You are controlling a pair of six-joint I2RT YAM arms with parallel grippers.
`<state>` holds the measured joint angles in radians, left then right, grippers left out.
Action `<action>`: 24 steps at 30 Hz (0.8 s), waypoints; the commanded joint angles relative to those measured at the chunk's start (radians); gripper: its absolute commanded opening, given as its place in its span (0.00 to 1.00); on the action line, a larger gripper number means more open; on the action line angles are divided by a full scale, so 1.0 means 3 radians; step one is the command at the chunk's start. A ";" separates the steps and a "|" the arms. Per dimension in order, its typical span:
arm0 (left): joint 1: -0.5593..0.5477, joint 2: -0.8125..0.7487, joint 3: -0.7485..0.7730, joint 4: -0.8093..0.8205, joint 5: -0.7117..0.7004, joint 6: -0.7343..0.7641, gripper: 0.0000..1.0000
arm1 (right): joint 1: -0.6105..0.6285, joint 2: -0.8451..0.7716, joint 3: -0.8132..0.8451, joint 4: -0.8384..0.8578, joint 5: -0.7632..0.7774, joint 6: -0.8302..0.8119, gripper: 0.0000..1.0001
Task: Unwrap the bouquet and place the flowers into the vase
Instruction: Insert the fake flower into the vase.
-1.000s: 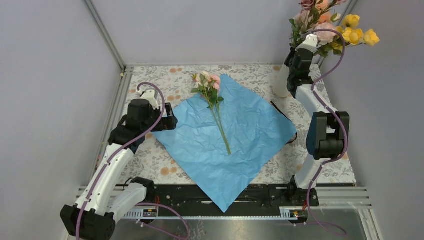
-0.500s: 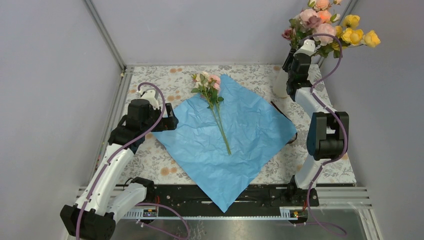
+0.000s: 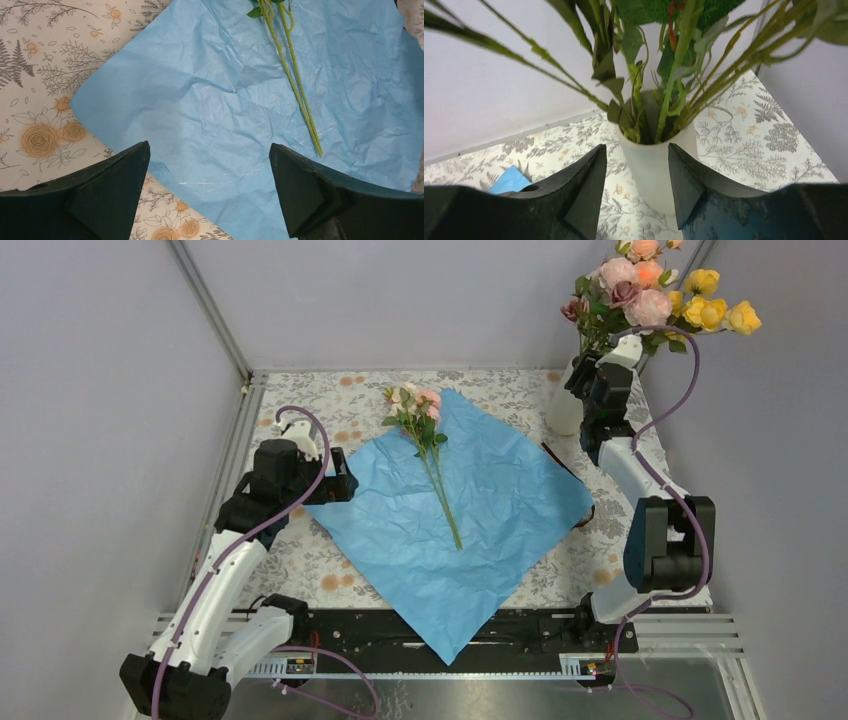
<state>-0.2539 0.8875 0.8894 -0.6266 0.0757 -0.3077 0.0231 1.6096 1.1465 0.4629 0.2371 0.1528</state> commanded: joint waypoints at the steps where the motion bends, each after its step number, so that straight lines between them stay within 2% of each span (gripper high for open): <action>1: 0.0018 -0.0070 -0.0024 0.0186 0.0165 0.0069 0.99 | -0.0006 -0.0388 -0.0197 0.0128 -0.0201 0.0042 0.56; 8: 0.0018 -0.0079 -0.0035 0.0186 0.0121 0.0064 0.98 | -0.0005 -0.0865 -0.0500 -0.0097 -0.0546 0.0088 0.60; 12: -0.0013 -0.0130 -0.0061 0.0185 -0.0117 0.0104 0.97 | -0.0005 -0.1184 -0.0659 -0.0547 -0.0933 0.0356 0.61; 14: -0.0059 -0.0162 -0.0075 0.0186 -0.0190 0.0098 0.97 | -0.0005 -0.1422 -0.0877 -0.0581 -0.1160 0.0523 0.62; 16: -0.0154 -0.0185 -0.0067 0.0178 -0.0240 0.0055 0.96 | -0.0005 -0.1622 -0.1081 -0.0646 -0.1308 0.0665 0.62; 19: -0.0394 -0.0203 -0.0018 0.0126 -0.0441 -0.0081 0.96 | -0.0003 -0.1890 -0.1200 -0.1095 -0.1422 0.0860 0.60; 24: -0.0702 -0.0202 -0.0045 0.0150 -0.0519 -0.0577 0.96 | 0.0029 -0.2262 -0.1286 -0.1719 -0.1831 0.1112 0.58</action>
<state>-0.4175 0.8421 0.8726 -0.6296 -0.0246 -0.3592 0.0235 1.0142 0.7704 0.1104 -0.1818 0.3996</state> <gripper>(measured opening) 0.963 0.586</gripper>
